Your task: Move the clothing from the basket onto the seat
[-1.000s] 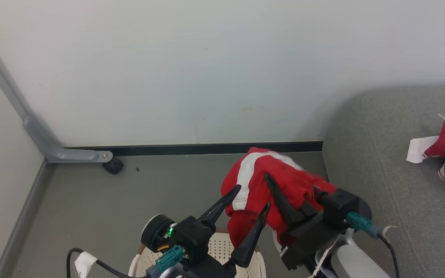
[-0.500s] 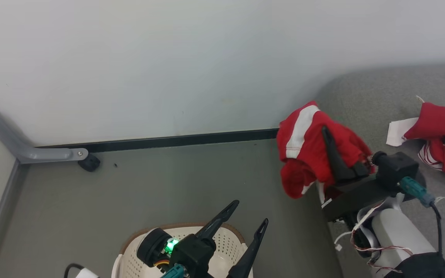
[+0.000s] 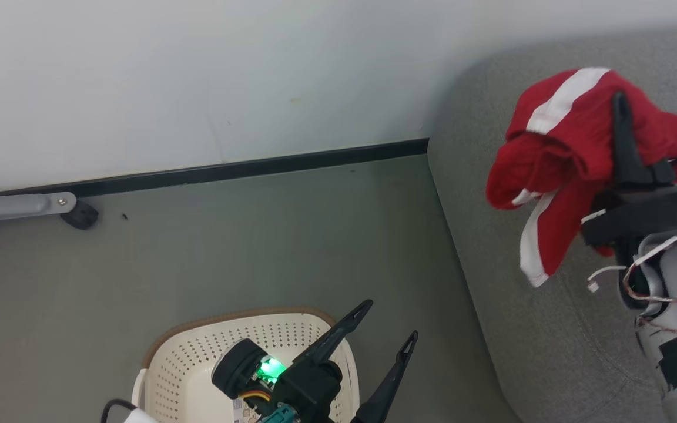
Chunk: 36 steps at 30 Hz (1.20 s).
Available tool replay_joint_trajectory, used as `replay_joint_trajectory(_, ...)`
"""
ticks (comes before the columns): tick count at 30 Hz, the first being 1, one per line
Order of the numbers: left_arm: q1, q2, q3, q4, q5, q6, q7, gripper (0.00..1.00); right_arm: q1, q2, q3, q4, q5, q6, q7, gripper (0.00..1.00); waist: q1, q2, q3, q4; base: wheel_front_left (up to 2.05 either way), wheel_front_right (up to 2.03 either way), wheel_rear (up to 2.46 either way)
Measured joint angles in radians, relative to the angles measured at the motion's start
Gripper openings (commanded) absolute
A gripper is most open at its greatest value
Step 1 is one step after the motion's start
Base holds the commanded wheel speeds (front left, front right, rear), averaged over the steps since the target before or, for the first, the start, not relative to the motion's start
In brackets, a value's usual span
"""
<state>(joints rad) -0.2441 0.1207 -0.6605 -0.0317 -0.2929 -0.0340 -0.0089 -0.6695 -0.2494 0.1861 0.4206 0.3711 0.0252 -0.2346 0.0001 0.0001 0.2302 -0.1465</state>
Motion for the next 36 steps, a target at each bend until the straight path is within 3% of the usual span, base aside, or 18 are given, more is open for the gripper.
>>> replay_joint_trajectory(11,-0.080,0.002,0.007,-0.010,0.013,-0.002,0.017,1.00,-0.195,-0.101,-0.142,-0.002,0.027,-0.018,-0.013,0.00,-0.0001,0.0000,0.107,-0.049,0.00,0.00,0.00)
replay_joint_trajectory(18,-0.145,-0.018,-0.016,0.002,0.015,-0.020,0.025,1.00,-0.323,-0.227,-0.248,0.054,0.035,-0.034,-0.014,0.00,0.0000,0.0001,0.171,-0.055,0.00,0.00,0.00)
replay_joint_trajectory(25,-0.148,-0.026,-0.033,-0.003,0.037,-0.020,0.025,1.00,-0.422,-0.334,-0.300,0.140,0.044,-0.027,-0.015,0.00,-0.0002,0.0000,0.220,-0.023,0.00,0.00,0.00)
replay_joint_trajectory(30,-0.185,-0.029,-0.036,-0.011,0.047,-0.020,0.025,1.00,-0.477,-0.356,-0.299,0.193,0.044,-0.015,-0.015,0.00,-0.0001,0.0001,0.275,0.007,0.00,0.00,0.00)
replay_joint_trajectory(36,-0.228,-0.031,-0.027,-0.002,0.051,-0.021,0.017,1.00,-0.495,-0.332,-0.284,0.255,0.044,-0.003,-0.017,0.00,0.0000,0.0001,0.332,0.031,0.00,0.00,0.00)
